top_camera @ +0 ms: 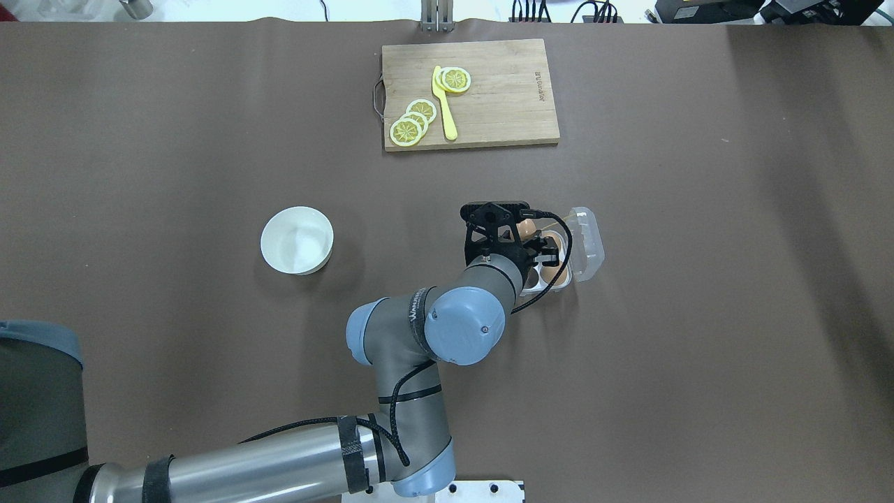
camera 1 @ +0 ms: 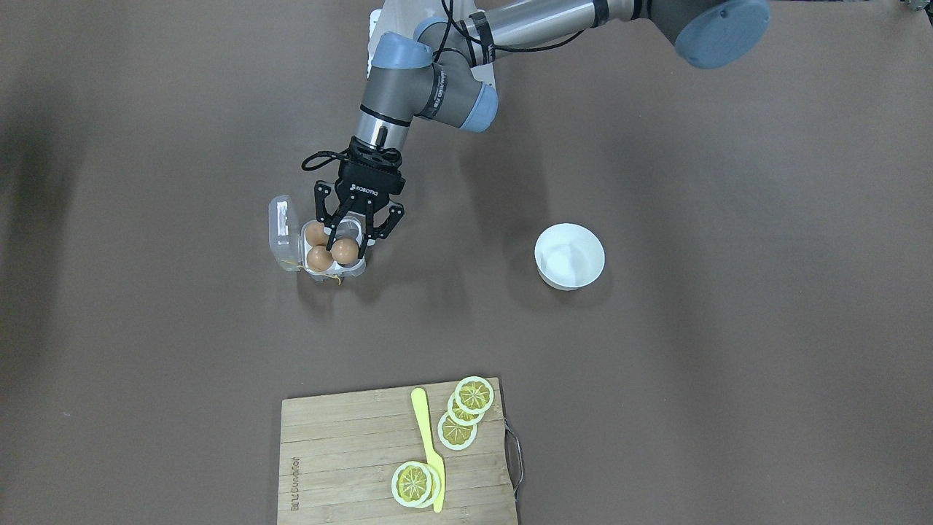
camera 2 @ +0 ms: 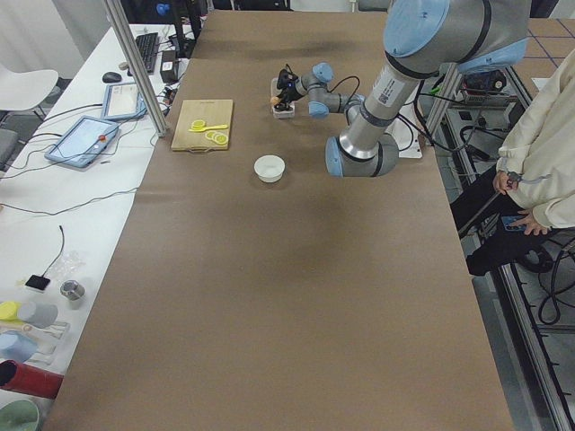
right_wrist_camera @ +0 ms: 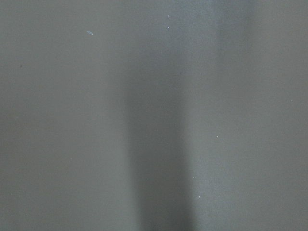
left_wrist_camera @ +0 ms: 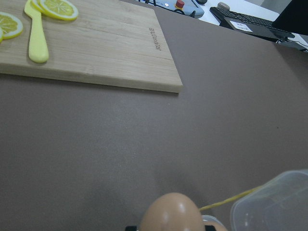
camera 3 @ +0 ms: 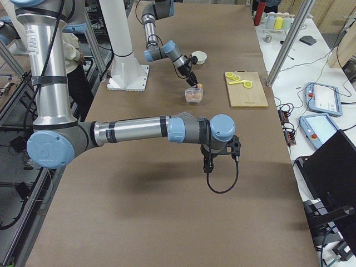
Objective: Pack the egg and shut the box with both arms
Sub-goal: 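Lower the egg into an empty carton cup and open the left gripper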
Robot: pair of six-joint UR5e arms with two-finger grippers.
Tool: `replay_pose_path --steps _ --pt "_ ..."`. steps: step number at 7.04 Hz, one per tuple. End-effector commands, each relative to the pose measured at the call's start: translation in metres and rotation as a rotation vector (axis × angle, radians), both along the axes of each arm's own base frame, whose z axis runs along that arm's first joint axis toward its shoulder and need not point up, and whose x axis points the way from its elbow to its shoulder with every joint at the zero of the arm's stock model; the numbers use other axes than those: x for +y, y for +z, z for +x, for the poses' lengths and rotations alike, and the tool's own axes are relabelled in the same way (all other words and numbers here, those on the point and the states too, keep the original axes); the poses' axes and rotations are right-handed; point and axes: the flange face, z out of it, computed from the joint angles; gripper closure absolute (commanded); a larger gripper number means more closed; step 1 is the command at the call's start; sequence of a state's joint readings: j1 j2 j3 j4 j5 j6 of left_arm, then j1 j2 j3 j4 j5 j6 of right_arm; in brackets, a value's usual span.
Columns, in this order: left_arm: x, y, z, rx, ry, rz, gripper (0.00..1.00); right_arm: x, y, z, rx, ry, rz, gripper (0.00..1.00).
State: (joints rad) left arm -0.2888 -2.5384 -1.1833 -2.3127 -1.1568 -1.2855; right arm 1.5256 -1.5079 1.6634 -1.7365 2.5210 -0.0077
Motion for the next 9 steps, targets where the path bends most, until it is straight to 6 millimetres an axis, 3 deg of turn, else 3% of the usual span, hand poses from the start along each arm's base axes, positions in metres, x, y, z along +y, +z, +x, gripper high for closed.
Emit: replay_pose_path --steps 1,2,3,4,7,9 --pt "-0.001 -0.004 -0.001 0.004 -0.006 0.003 0.86 0.000 0.000 -0.001 -0.001 -0.002 -0.001 0.00" --pt "-0.003 -0.004 -0.002 0.004 -0.015 0.004 0.59 0.000 0.000 -0.001 -0.001 -0.002 -0.001 0.00" --pt "-0.003 -0.004 -0.002 0.003 -0.029 0.008 0.23 -0.001 -0.001 -0.001 -0.001 -0.002 0.001 0.00" --pt "-0.003 -0.005 -0.003 0.005 -0.030 0.008 0.07 -0.001 -0.001 -0.001 -0.001 -0.002 0.002 0.00" --pt "-0.005 -0.015 -0.011 0.027 -0.035 0.014 0.03 -0.001 -0.002 -0.001 -0.001 -0.001 0.003 0.00" --pt "-0.013 -0.025 -0.046 0.054 -0.042 0.052 0.03 -0.011 -0.016 -0.002 -0.004 0.011 0.011 0.00"
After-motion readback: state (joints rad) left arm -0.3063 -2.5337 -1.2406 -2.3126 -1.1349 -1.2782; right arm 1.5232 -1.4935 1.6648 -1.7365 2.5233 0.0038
